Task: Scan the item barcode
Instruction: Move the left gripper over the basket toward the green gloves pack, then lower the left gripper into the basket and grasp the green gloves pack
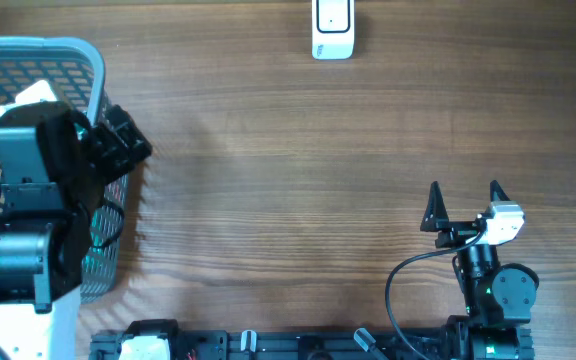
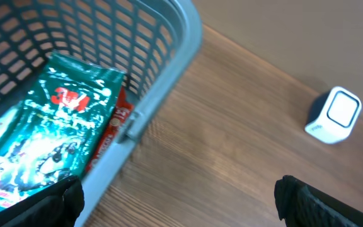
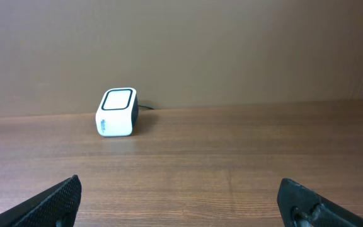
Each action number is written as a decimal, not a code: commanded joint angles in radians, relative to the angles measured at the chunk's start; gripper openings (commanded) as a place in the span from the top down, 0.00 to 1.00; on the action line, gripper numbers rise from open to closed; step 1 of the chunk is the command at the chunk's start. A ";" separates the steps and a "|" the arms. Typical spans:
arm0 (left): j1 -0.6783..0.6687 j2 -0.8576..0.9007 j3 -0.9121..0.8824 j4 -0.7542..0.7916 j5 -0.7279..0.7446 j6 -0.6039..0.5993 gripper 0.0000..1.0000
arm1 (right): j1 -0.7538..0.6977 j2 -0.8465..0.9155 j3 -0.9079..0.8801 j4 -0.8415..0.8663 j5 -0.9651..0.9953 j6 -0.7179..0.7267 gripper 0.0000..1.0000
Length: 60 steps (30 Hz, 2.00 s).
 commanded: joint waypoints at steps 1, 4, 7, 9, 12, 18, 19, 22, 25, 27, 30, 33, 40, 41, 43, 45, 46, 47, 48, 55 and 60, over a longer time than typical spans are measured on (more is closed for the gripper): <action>0.080 0.007 0.048 -0.013 -0.037 -0.029 0.00 | -0.002 -0.006 -0.001 0.004 -0.013 -0.013 0.00; 0.162 0.007 0.052 -0.022 -0.036 -0.029 0.00 | -0.002 -0.006 -0.001 0.004 -0.013 -0.013 0.00; 0.244 0.009 0.052 -0.031 -0.020 -0.032 0.00 | -0.002 -0.006 -0.001 0.004 -0.013 -0.013 0.00; 0.290 0.010 0.052 -0.037 -0.009 -0.045 0.00 | -0.002 -0.006 -0.001 0.004 -0.013 -0.013 0.00; 0.347 0.012 0.052 -0.042 0.010 -0.055 0.00 | -0.002 -0.006 -0.001 0.005 -0.013 -0.013 0.00; 0.428 0.034 0.052 -0.043 0.058 -0.079 0.00 | -0.002 -0.006 -0.001 0.004 -0.013 -0.013 0.00; 0.443 0.043 0.052 -0.043 0.058 -0.085 0.00 | -0.002 -0.006 -0.001 0.004 -0.013 -0.013 0.00; 0.472 0.070 0.052 -0.043 0.062 -0.105 0.00 | -0.002 -0.006 -0.001 0.004 -0.013 -0.013 0.00; 0.490 0.095 0.052 -0.042 0.073 -0.106 0.00 | -0.002 -0.006 -0.001 0.004 -0.013 -0.013 0.00; 0.501 0.112 0.052 -0.041 0.073 -0.108 0.00 | -0.002 -0.006 -0.001 0.004 -0.013 -0.013 0.00; 0.522 0.131 0.052 -0.032 0.073 -0.108 0.00 | -0.002 -0.006 -0.001 0.004 -0.013 -0.013 0.00; 0.559 0.150 0.052 -0.019 0.073 -0.139 0.00 | -0.002 -0.006 -0.001 0.004 -0.013 -0.012 0.00; 0.576 0.246 0.051 -0.064 0.073 -0.156 0.00 | -0.002 -0.006 -0.001 0.004 -0.013 -0.013 0.00; 0.576 0.266 0.050 -0.081 0.074 -0.160 0.00 | -0.002 -0.006 -0.001 0.004 -0.013 -0.013 0.00; 0.576 0.310 0.049 -0.113 0.076 -0.186 0.00 | -0.002 -0.006 -0.001 0.004 -0.013 -0.013 0.00; 0.576 0.359 0.049 -0.096 0.121 -0.101 0.00 | -0.002 -0.006 -0.001 0.004 -0.013 -0.013 0.00; 0.575 0.382 0.049 -0.072 0.172 -0.007 0.00 | -0.002 -0.006 -0.001 0.004 -0.013 -0.013 0.00; 0.572 0.408 0.049 -0.047 0.242 0.087 0.00 | -0.002 -0.006 -0.001 0.004 -0.013 -0.013 0.00; 0.570 0.430 0.049 -0.032 0.284 0.137 0.00 | -0.002 -0.006 -0.001 0.004 -0.013 -0.013 0.00; 0.537 0.600 0.049 -0.036 0.297 0.255 0.00 | -0.002 -0.006 -0.001 0.004 -0.013 -0.013 0.00; 0.470 0.683 0.049 -0.032 0.296 0.365 0.00 | -0.002 -0.006 -0.001 0.004 -0.013 -0.013 0.00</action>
